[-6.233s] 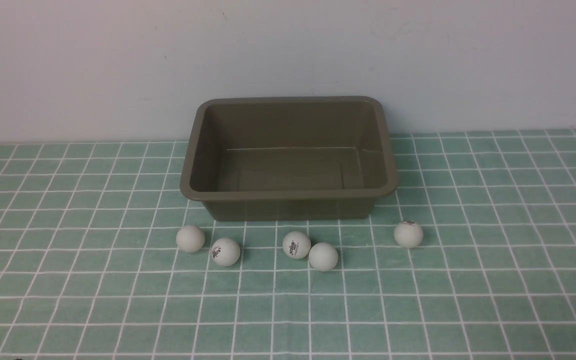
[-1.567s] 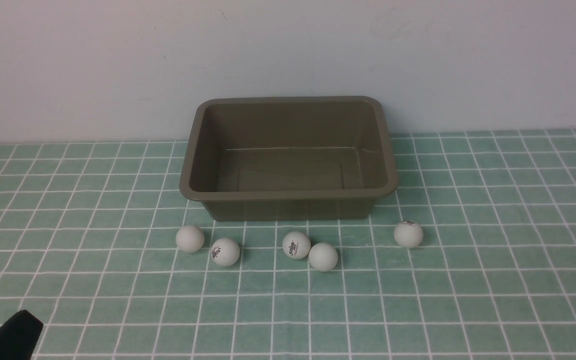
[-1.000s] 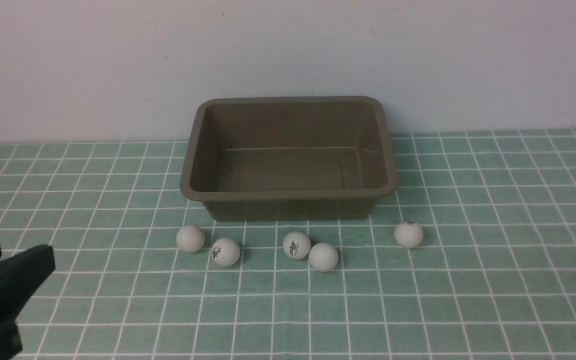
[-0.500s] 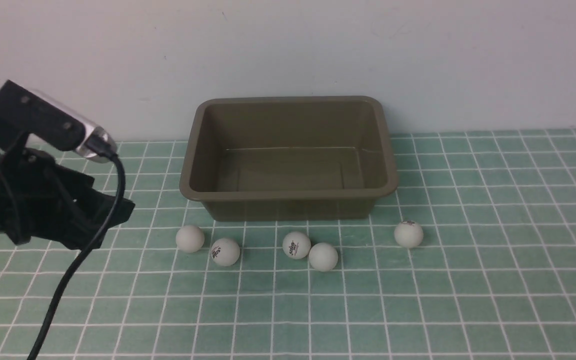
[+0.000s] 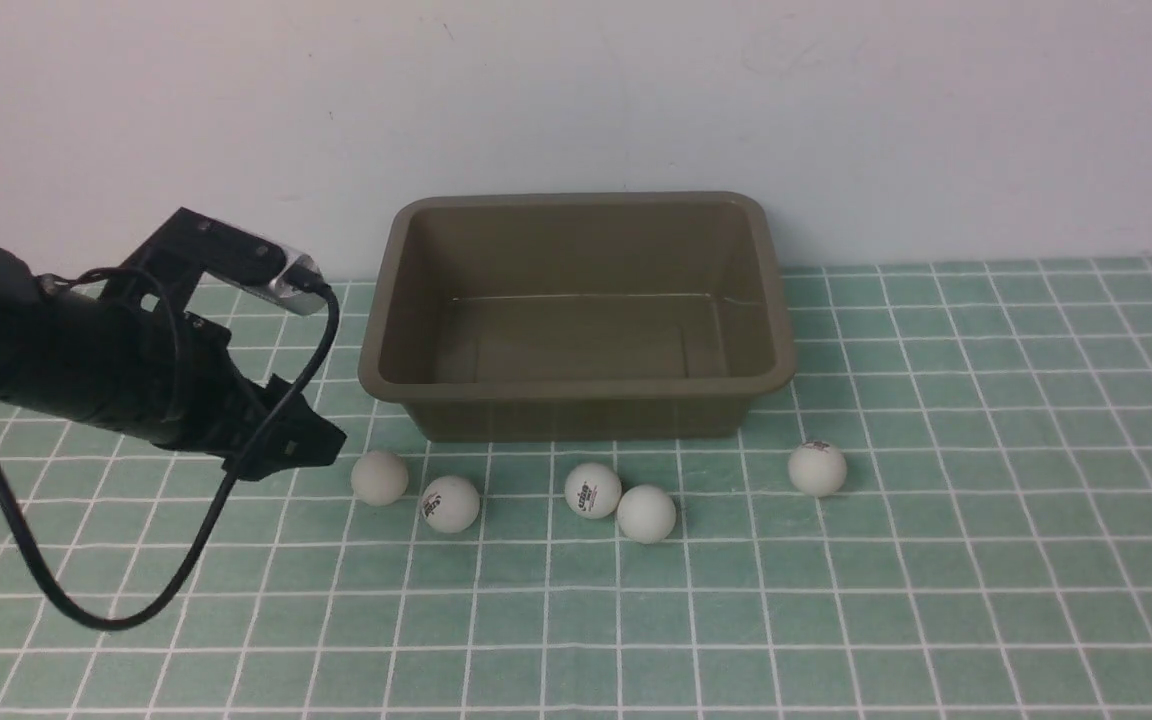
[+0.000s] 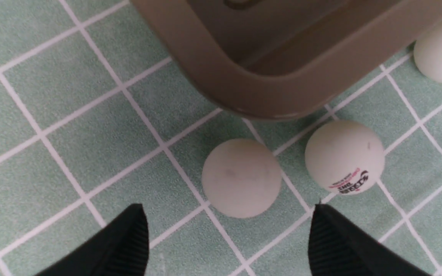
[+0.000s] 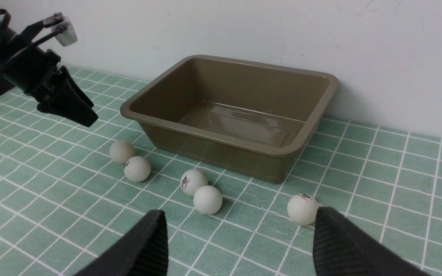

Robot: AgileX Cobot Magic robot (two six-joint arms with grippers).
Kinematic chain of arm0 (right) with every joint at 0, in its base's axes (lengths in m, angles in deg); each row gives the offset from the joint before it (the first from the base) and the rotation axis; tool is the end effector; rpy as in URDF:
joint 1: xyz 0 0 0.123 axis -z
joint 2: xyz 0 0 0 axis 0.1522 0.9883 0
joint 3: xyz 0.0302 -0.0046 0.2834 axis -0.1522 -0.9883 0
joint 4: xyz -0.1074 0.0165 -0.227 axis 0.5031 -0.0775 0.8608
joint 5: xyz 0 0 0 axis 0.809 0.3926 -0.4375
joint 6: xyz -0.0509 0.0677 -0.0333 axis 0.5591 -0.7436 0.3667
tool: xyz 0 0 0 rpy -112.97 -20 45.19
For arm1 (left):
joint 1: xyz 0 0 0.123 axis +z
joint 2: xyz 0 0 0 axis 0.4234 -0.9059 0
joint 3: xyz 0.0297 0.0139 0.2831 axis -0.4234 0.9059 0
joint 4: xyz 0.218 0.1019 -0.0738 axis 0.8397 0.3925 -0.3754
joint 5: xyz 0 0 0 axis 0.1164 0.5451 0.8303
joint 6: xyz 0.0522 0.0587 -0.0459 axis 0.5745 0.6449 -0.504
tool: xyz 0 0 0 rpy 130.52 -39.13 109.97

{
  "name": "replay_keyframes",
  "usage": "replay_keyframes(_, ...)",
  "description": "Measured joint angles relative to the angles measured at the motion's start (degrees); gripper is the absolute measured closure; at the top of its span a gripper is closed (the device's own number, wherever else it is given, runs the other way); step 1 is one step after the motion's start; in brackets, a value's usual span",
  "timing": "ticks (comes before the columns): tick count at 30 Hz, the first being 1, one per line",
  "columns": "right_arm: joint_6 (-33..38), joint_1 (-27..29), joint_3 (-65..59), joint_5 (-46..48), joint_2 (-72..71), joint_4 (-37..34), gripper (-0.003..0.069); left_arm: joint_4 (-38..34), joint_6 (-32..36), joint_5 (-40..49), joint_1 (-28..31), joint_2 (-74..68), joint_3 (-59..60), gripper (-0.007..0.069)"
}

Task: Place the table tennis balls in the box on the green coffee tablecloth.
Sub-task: 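Reach for and grasp a ping pong ball on the table beside the basket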

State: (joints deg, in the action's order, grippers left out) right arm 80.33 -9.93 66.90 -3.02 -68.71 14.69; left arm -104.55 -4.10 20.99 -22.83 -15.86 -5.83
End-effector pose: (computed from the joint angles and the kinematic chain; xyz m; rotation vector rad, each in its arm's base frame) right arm 0.0555 0.0472 0.3117 -0.4599 1.8632 0.4622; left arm 0.3653 -0.0268 0.1967 0.6719 2.5276 -0.4727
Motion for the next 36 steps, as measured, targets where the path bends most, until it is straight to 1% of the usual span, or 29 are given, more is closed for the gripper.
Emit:
replay_keyframes(7,0.00,0.00,0.00,-1.16,0.00,-0.18,0.0198,0.38,-0.07,0.11,-1.02,-4.45,-1.65,0.0122)
replay_keyframes(11,0.00,0.00,0.00,-2.31,0.00,-0.22,0.0198,0.68,1.19,-0.31,-3.28,-5.64,-1.72,0.0122)
replay_keyframes(22,0.00,0.00,0.00,-2.65,0.00,-0.35,0.0198,1.34,1.47,-6.03,-5.21,-8.51,-1.72,0.0122)
replay_keyframes(29,0.00,0.00,0.00,-2.71,0.00,-0.40,0.0198,1.37,2.78,-7.04,-6.00,-9.24,-1.72,0.0129)
replay_keyframes(31,0.00,0.00,0.00,-2.75,0.00,-0.40,0.0198,1.37,2.96,-7.35,-6.20,-9.53,-1.72,0.0148)
replay_keyframes(33,0.00,0.00,0.00,-2.77,0.00,-0.40,0.0198,1.41,2.96,-7.61,-6.31,-9.75,-1.76,0.0197)
replay_keyframes(34,0.00,0.00,0.00,-2.77,0.00,-0.40,0.0198,1.41,2.76,-7.61,-6.31,-9.75,-1.76,0.0266)
replay_keyframes(36,0.00,0.00,0.00,-2.82,0.00,-0.40,0.0198,1.69,1.28,-7.48,-6.31,-9.36,-1.76,0.0279)
